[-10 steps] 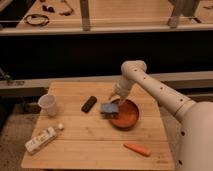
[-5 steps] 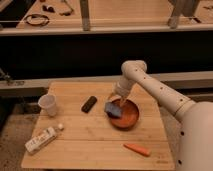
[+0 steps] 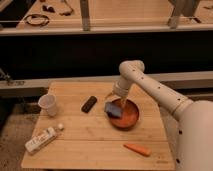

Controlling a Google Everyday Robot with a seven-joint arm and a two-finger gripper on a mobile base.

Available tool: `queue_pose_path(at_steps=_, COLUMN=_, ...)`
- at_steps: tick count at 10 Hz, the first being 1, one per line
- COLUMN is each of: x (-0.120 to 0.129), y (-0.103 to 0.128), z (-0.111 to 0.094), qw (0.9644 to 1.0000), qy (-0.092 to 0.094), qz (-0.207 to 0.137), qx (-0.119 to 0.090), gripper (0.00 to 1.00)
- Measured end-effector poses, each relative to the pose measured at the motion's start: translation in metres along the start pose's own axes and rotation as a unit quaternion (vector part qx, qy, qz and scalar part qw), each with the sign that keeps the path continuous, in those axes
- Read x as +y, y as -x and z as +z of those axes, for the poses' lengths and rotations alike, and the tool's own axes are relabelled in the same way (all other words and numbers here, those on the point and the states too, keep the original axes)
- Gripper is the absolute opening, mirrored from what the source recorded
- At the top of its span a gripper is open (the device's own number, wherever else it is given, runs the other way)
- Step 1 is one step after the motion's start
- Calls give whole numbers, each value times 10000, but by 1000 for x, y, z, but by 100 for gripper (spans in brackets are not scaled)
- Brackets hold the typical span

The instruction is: Place the white sponge in the ceramic bowl

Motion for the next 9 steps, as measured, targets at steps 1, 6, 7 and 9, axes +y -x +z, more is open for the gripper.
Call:
queue_pose_path(at_steps=1, x=-1, y=0, z=0, qw=10000, qy=3, qz=-10, qx=-3, gripper=69)
queue_pose_path(at_steps=6, x=-2, y=0, z=1, qw=10000, qy=-3, qz=-14, qx=0, gripper=69)
queue_pose_path(at_steps=7, x=-2, y=0, z=1, qw=10000, qy=-4, qz=-15, qx=0, gripper=69)
queue_pose_path(at_steps=9, x=-2, y=0, z=0, qw=10000, qy=-6, qz=-13, qx=2, gripper=69)
